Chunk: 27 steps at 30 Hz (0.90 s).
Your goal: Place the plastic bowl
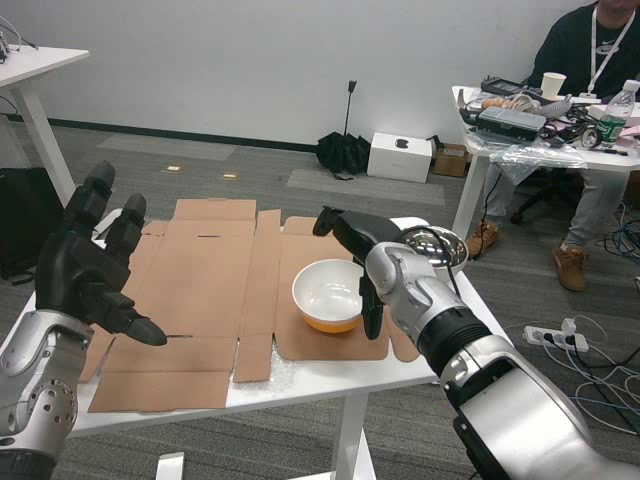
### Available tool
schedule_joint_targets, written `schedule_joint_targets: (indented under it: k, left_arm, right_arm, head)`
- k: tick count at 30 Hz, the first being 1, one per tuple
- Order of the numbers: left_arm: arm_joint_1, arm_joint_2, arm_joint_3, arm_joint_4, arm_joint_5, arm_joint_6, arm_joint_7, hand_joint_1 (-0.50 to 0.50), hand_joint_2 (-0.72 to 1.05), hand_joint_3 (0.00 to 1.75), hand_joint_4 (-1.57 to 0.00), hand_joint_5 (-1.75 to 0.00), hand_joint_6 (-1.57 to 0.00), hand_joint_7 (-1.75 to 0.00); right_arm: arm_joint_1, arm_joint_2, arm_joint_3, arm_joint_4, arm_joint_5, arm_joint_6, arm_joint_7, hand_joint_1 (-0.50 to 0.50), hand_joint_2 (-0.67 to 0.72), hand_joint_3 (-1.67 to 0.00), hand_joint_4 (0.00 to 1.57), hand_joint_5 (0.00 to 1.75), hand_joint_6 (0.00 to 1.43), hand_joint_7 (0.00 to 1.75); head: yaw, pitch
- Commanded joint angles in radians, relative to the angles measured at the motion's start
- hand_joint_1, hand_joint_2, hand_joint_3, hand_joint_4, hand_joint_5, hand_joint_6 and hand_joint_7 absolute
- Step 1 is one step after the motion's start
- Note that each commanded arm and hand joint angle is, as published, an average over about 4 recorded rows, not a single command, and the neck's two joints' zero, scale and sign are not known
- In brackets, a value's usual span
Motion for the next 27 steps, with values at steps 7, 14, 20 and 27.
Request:
schedule_joint_targets:
  k: [7,14,20,27]
  left_arm:
    - [0.012,0.003,-0.003,0.003,-0.008,-0.011,0.004,-0.5,-0.39,0.09,0.0,0.0,0.0,0.0]
    - [0.012,0.003,-0.003,0.003,-0.008,-0.012,0.004,-0.5,-0.37,0.09,0.0,0.0,0.0,0.0]
    - [0.012,0.003,-0.003,0.003,-0.008,-0.01,0.004,-0.5,-0.37,0.09,0.0,0.0,0.0,0.0]
    - [0.007,0.003,-0.003,0.003,-0.007,-0.01,0.004,-0.5,-0.37,0.09,0.0,0.0,0.0,0.0]
  right_arm:
    - [0.027,-0.008,-0.038,-0.02,0.075,-0.013,0.003,-0.5,0.72,-0.08,0.26,0.02,0.0,0.21]
    - [0.049,-0.02,-0.062,-0.078,0.183,-0.037,0.017,-0.46,0.72,-0.08,0.01,0.0,0.0,0.1]
    - [0.11,-0.044,-0.102,-0.222,0.311,-0.116,0.01,-0.46,0.72,-0.06,0.0,0.0,0.0,0.07]
    - [0.182,-0.087,-0.135,-0.396,0.612,-0.235,-0.011,-0.46,0.72,0.0,0.0,0.0,0.0,0.07]
  head:
    - [0.004,-0.028]
    - [0.007,-0.036]
    - [0.008,-0.039]
    - [-0.007,-0.04]
